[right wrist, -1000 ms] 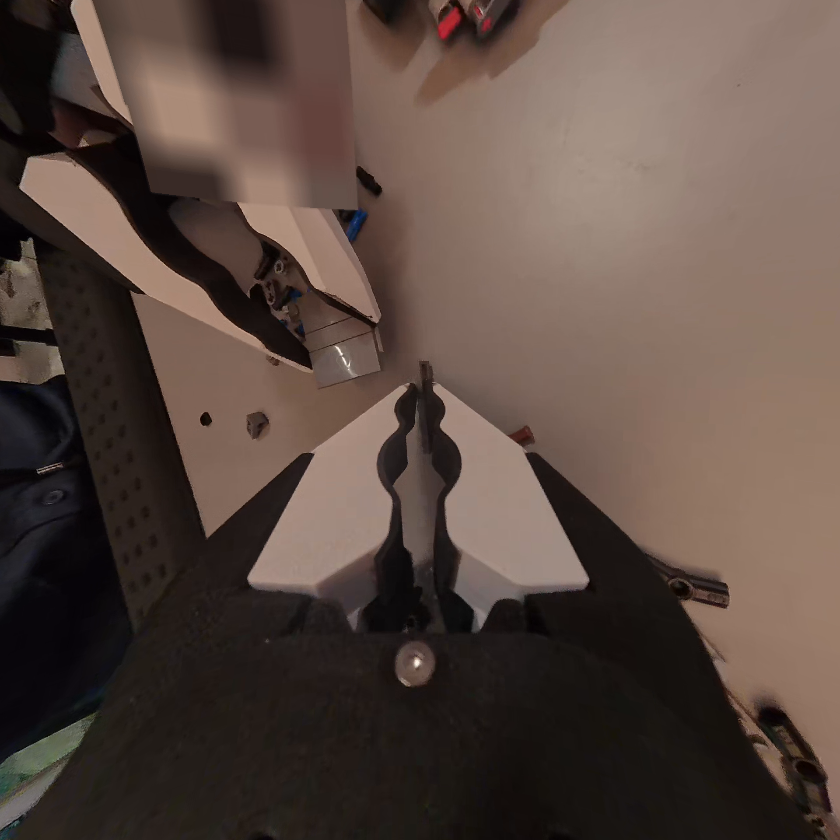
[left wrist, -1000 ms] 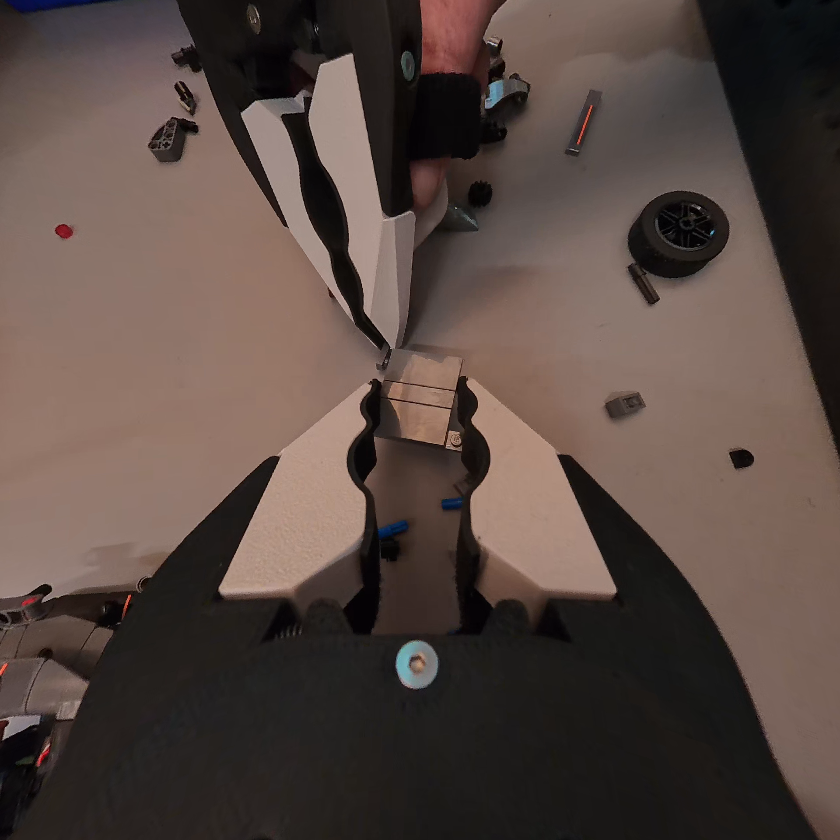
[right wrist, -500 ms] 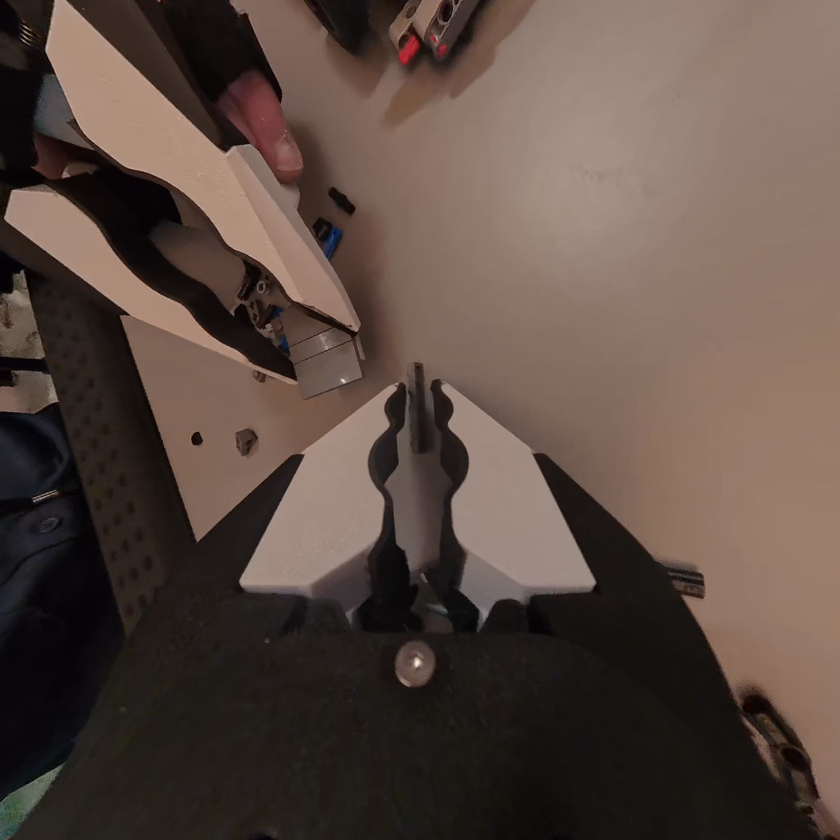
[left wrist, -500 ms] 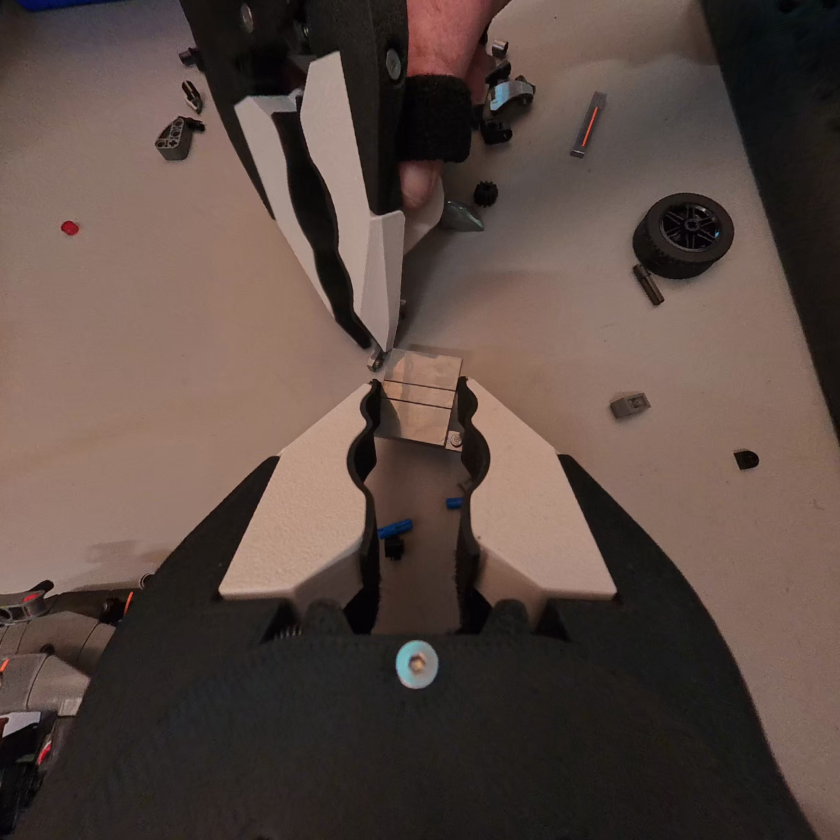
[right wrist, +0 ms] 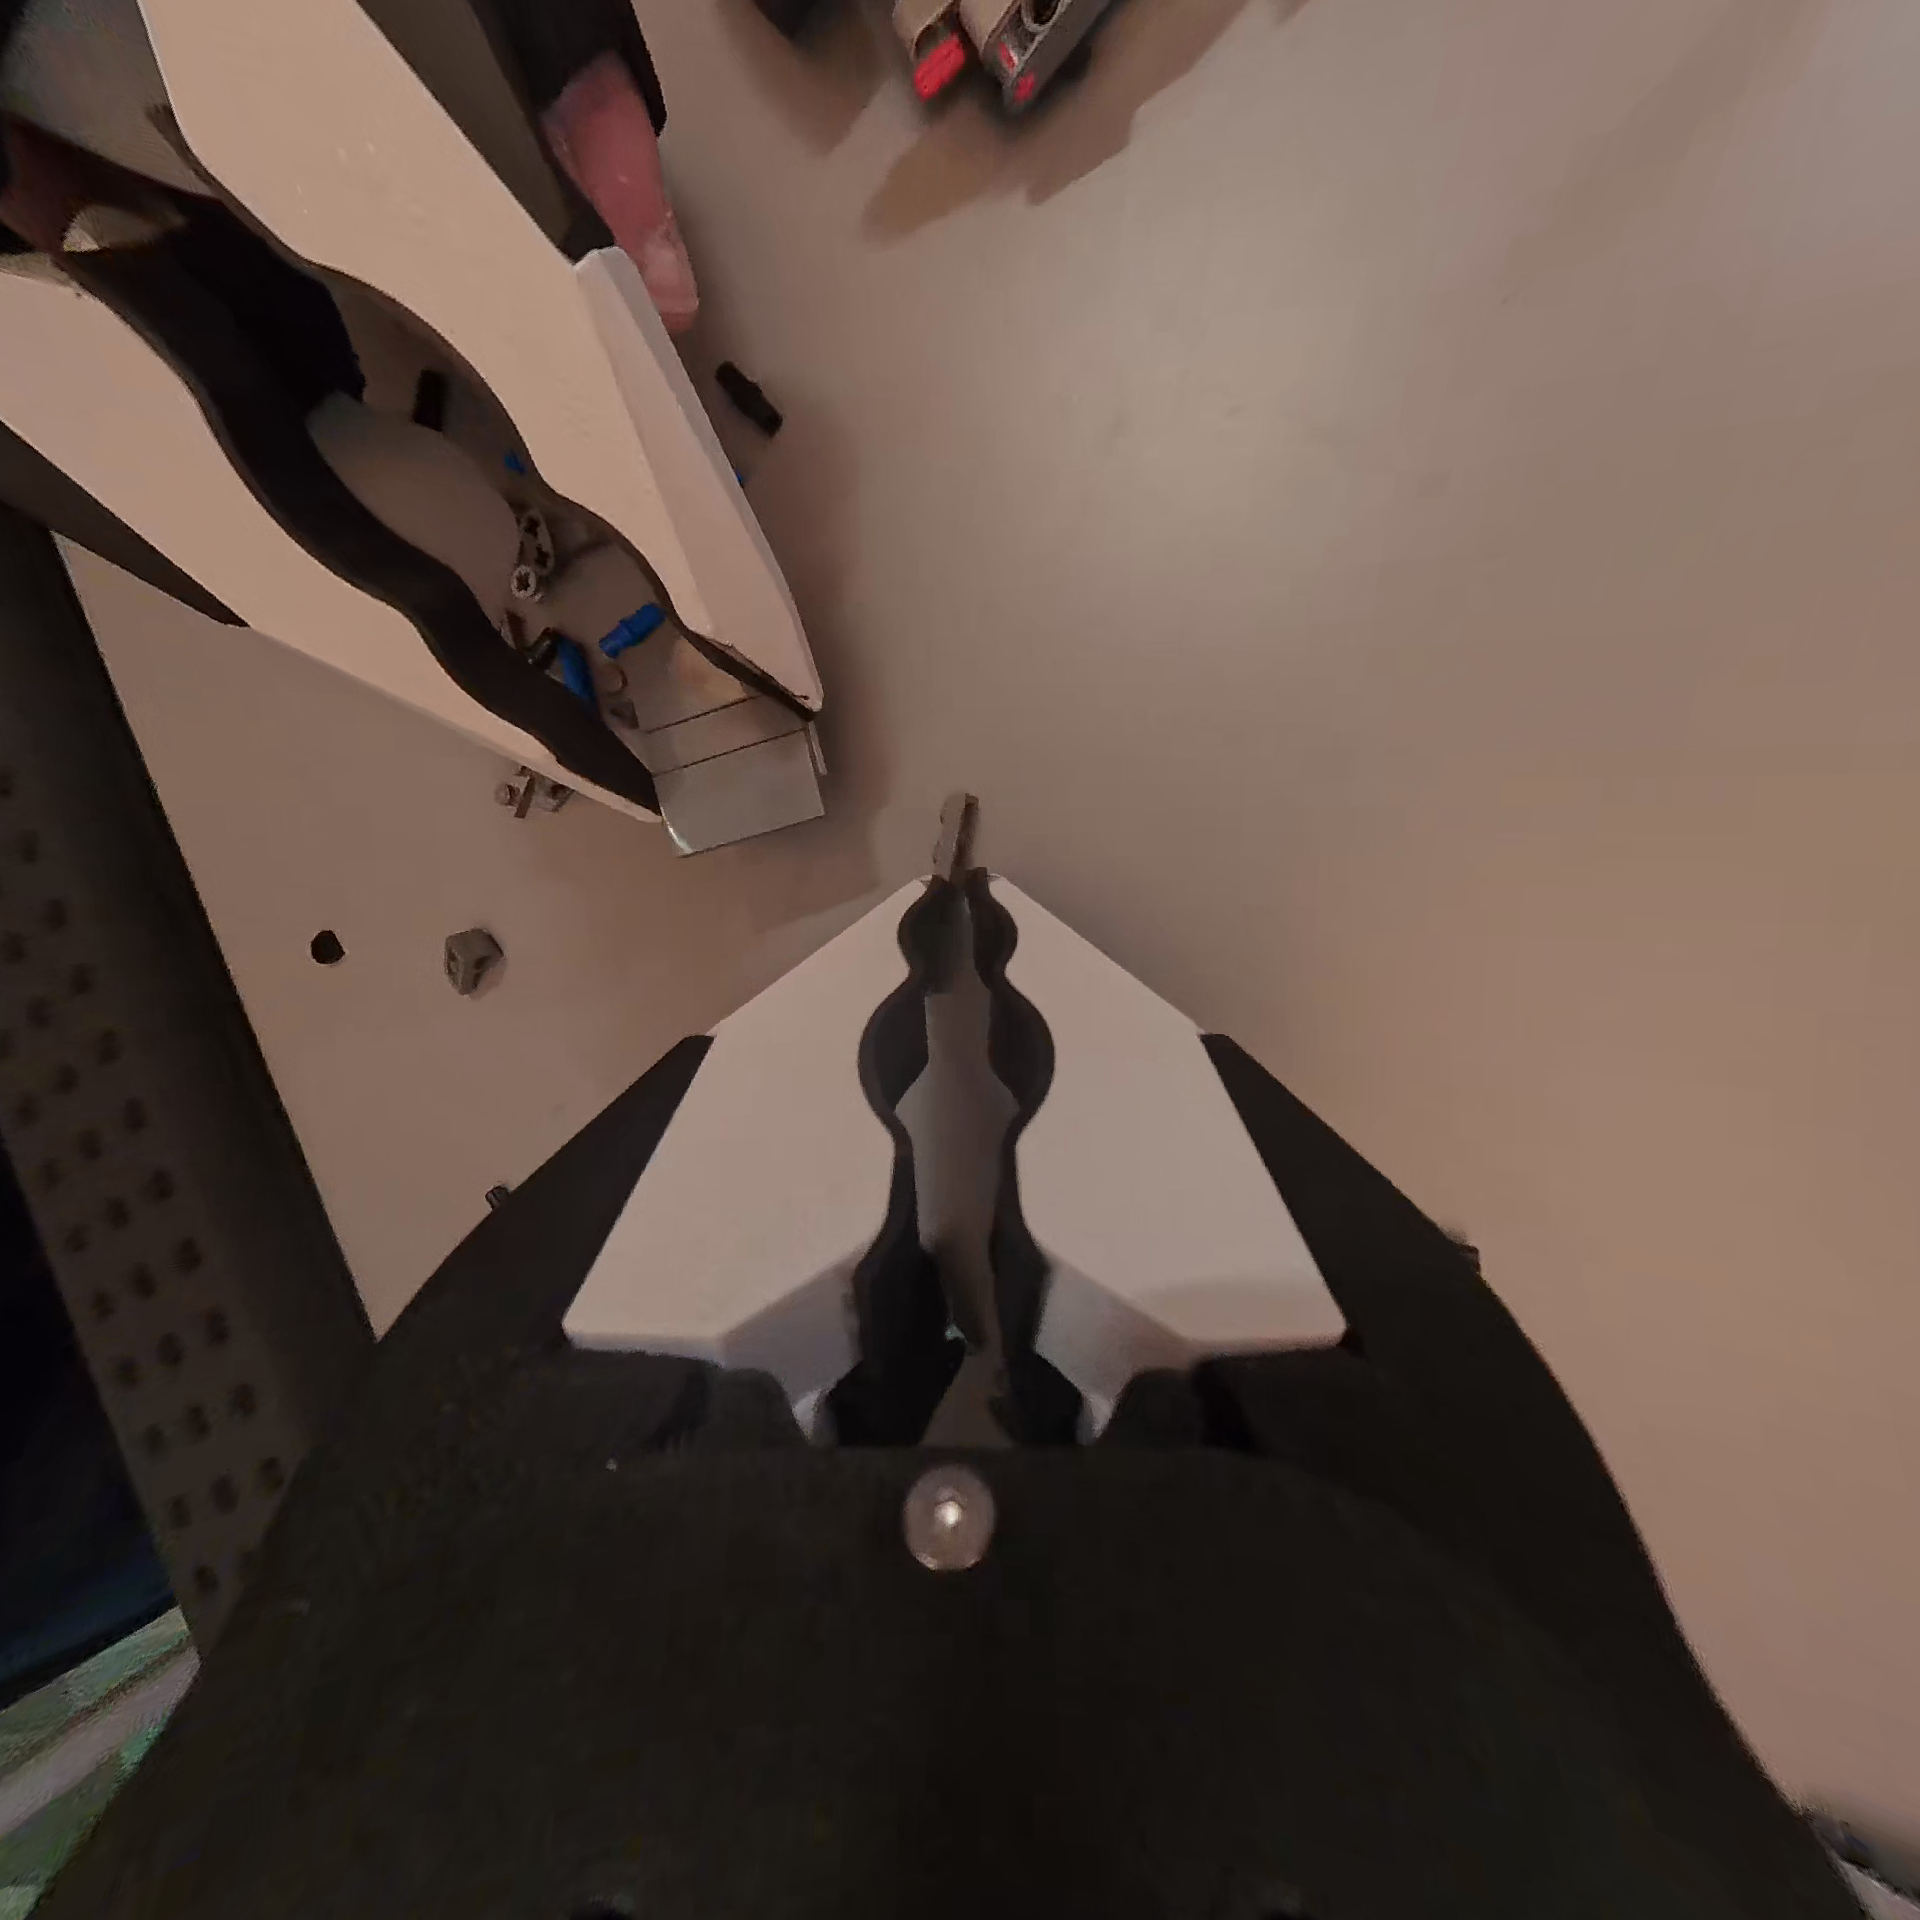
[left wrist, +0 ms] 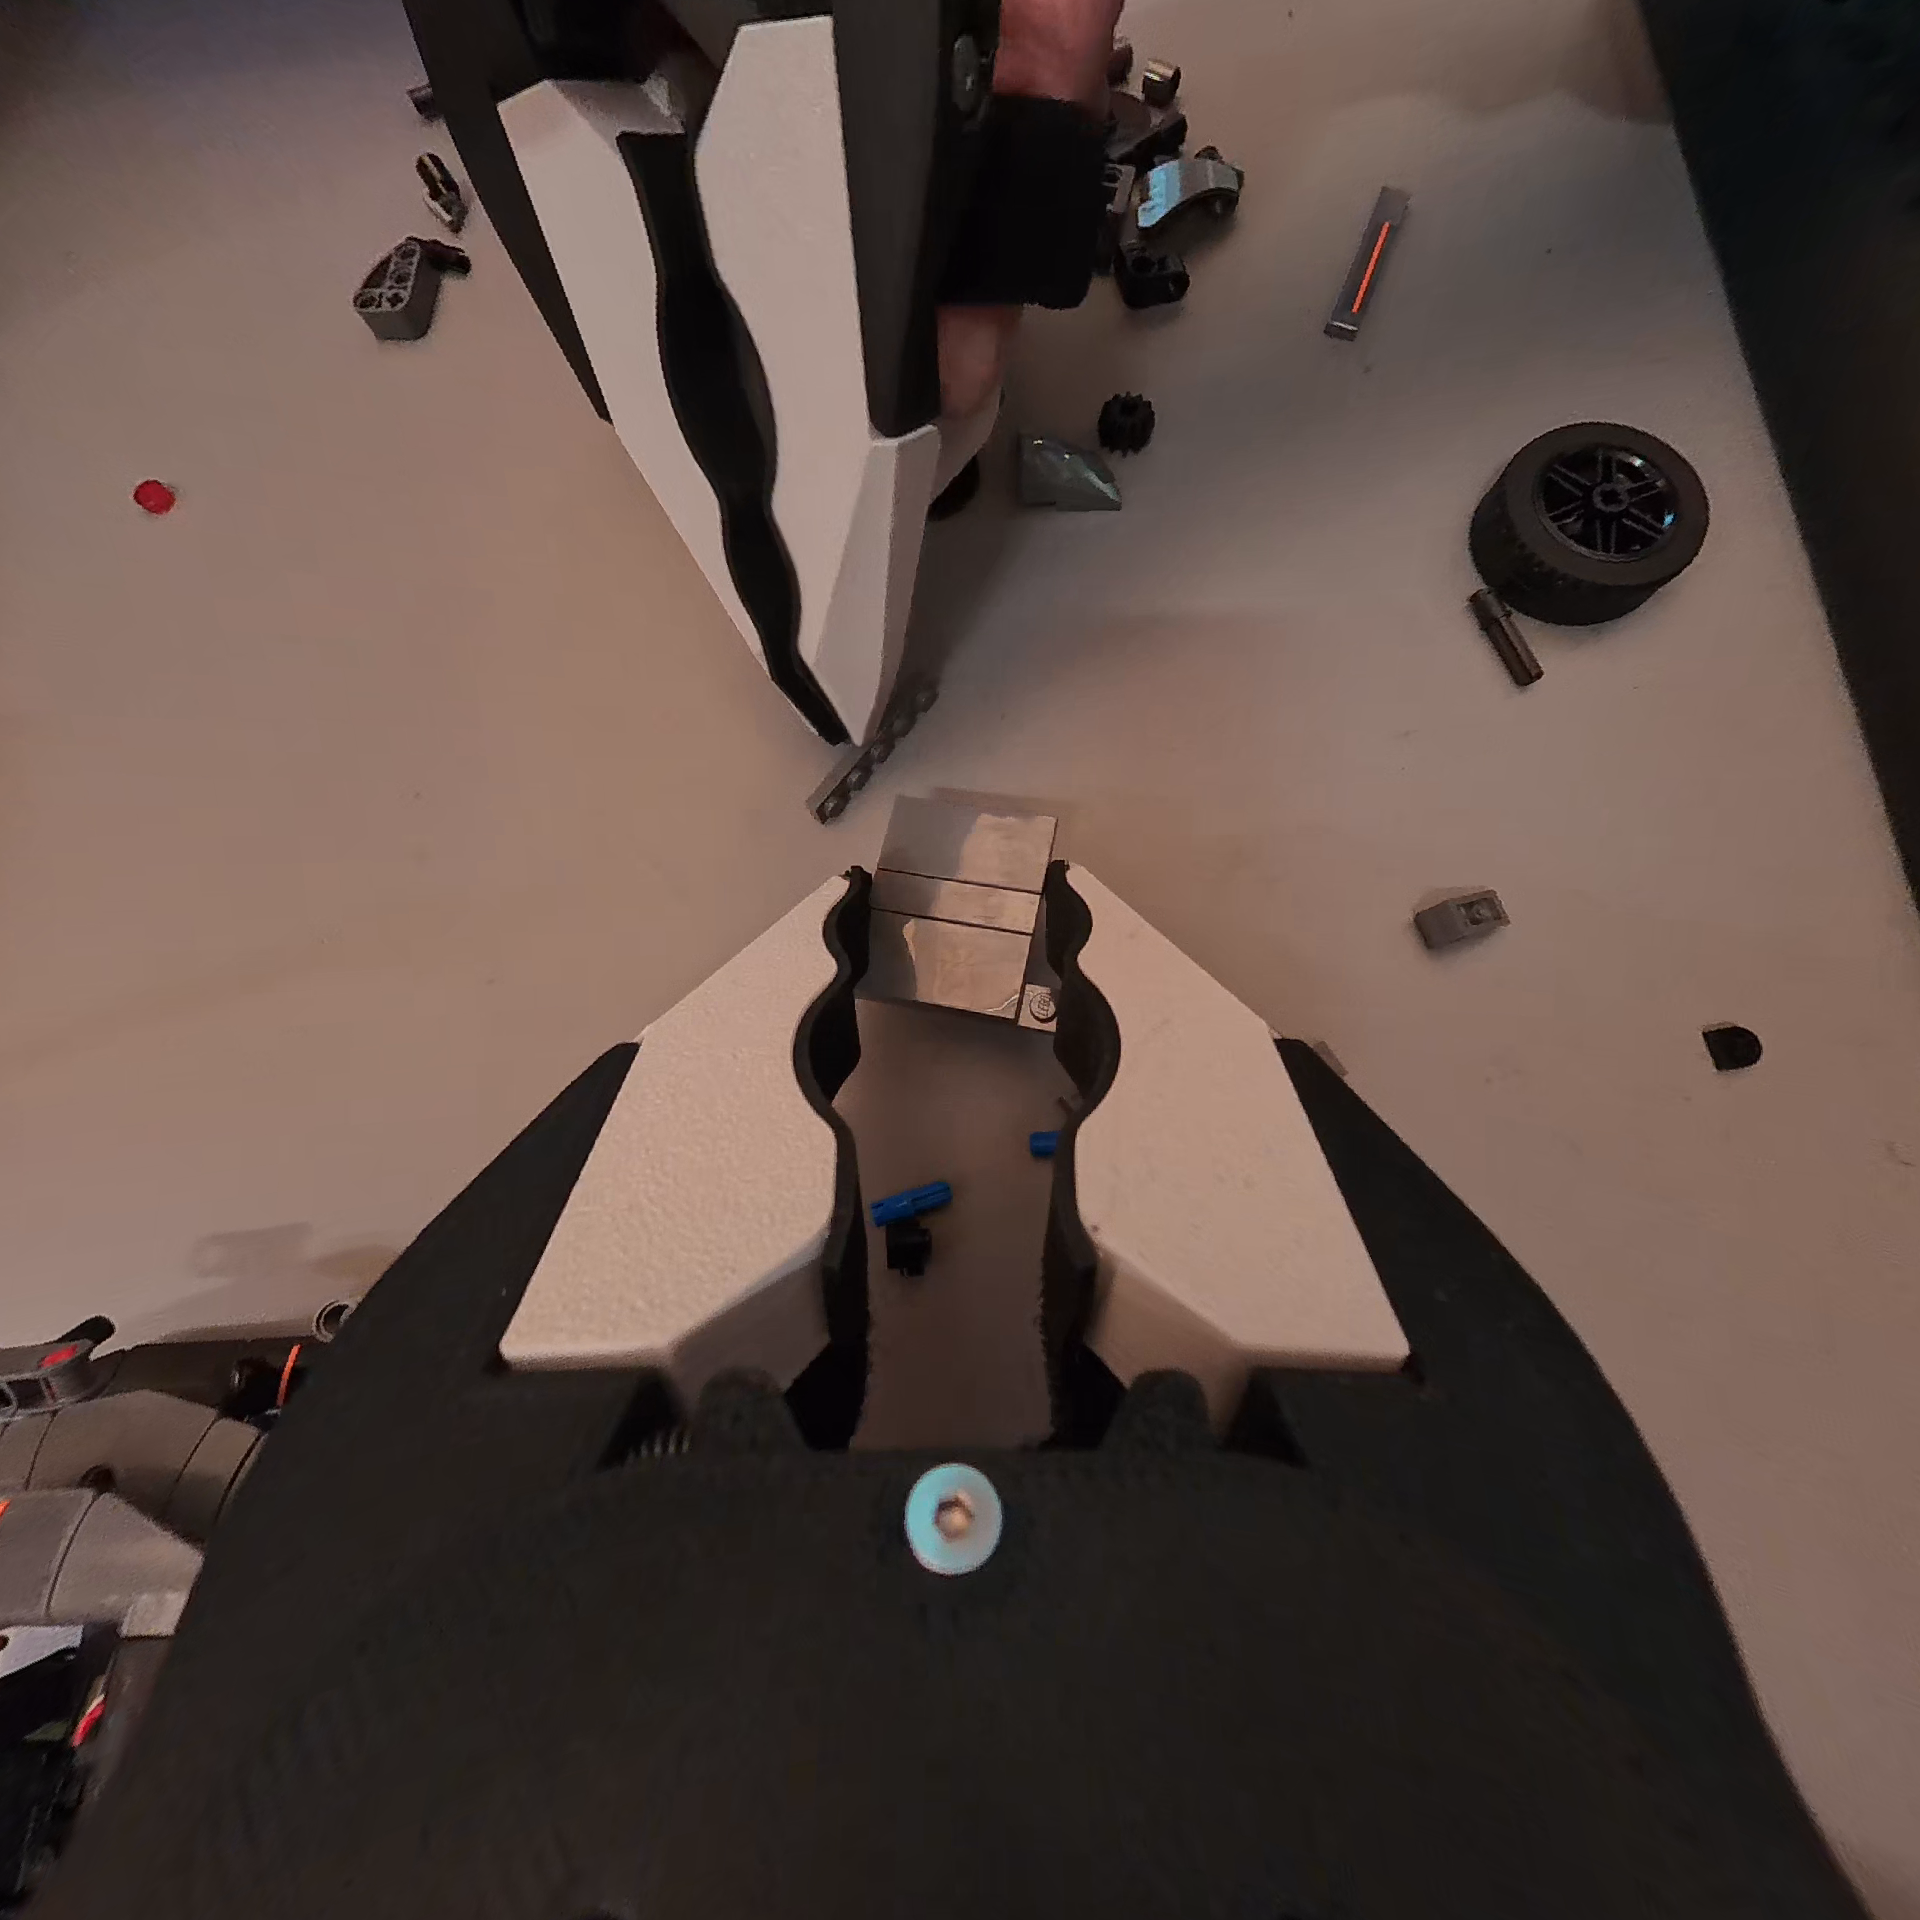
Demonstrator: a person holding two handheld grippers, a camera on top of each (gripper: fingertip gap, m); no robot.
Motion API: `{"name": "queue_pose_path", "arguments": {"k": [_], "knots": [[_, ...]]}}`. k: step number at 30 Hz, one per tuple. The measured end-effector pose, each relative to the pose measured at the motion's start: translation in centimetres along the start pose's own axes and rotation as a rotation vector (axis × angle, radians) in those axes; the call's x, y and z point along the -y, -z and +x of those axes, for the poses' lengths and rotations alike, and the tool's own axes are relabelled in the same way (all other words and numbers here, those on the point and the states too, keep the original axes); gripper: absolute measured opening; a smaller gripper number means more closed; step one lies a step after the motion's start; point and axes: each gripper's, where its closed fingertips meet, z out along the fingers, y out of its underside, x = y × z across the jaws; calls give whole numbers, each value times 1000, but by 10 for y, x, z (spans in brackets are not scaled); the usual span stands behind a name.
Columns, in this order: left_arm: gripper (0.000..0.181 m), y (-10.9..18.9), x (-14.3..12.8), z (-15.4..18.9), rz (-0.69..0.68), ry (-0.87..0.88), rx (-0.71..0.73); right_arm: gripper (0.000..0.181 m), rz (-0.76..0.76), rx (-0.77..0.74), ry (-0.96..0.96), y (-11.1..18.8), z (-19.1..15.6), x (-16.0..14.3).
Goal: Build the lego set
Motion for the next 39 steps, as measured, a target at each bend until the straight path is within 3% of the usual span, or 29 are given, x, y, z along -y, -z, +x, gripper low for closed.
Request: {"name": "queue_pose_path", "arguments": {"k": [8, 18, 39], "knots": [[31, -1, -1, -2, -2, -1, 10, 0, -11, -48, -25, 4, 11, -4], [31, -2, -1, -9, 3, 18, 53, 0, -74, 19, 29, -7, -12, -10], [31, -19, 0, -19, -29, 58, 159, 0, -72, 29, 14, -7, -12, -9]]}}
